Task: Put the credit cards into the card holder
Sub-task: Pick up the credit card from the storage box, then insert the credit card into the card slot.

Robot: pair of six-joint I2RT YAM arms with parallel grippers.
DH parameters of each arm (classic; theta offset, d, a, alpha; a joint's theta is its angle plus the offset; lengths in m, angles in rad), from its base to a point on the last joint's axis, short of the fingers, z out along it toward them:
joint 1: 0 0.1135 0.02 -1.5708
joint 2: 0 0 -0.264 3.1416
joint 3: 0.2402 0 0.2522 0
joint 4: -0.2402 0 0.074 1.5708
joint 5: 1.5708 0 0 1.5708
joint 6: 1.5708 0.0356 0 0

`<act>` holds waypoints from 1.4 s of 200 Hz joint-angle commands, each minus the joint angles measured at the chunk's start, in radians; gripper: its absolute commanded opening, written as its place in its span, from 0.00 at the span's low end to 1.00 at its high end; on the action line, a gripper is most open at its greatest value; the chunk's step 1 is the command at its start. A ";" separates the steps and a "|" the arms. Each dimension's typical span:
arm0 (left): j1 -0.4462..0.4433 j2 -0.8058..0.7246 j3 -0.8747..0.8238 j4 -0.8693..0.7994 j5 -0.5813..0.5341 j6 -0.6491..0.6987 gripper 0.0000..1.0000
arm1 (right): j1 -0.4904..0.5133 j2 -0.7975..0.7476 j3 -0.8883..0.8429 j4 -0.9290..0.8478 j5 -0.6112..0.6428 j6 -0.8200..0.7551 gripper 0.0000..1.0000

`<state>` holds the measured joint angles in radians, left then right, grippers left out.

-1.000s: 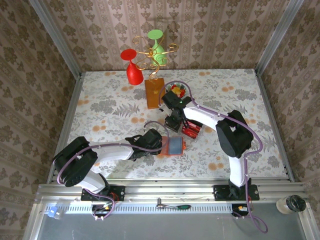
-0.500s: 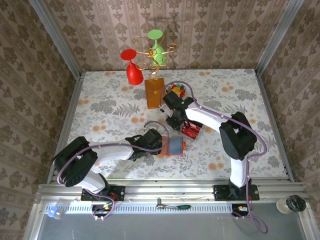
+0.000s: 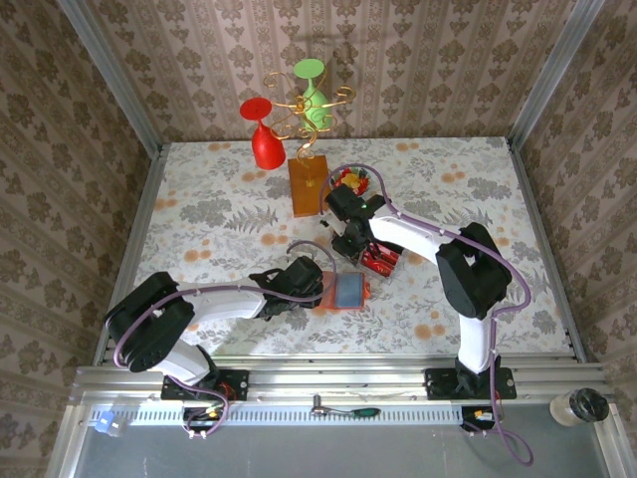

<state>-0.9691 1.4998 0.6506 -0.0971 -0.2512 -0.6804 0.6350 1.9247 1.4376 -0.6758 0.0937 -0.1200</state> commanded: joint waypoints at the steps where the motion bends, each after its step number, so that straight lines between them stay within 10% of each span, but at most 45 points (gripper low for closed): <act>1: -0.006 0.003 0.004 0.010 -0.006 -0.010 0.64 | -0.004 0.014 0.001 -0.024 -0.022 0.013 0.17; 121: -0.006 -0.016 -0.011 -0.003 -0.026 -0.022 0.64 | 0.005 -0.149 0.016 -0.081 -0.139 0.056 0.00; 280: -0.048 -0.047 -0.026 -0.042 -0.074 -0.064 0.63 | 0.014 -0.432 -0.574 0.458 -0.435 0.727 0.00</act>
<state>-1.0088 1.4742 0.6418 -0.1101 -0.2985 -0.7223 0.6445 1.4979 0.8825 -0.3157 -0.2985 0.5220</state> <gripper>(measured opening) 0.632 0.063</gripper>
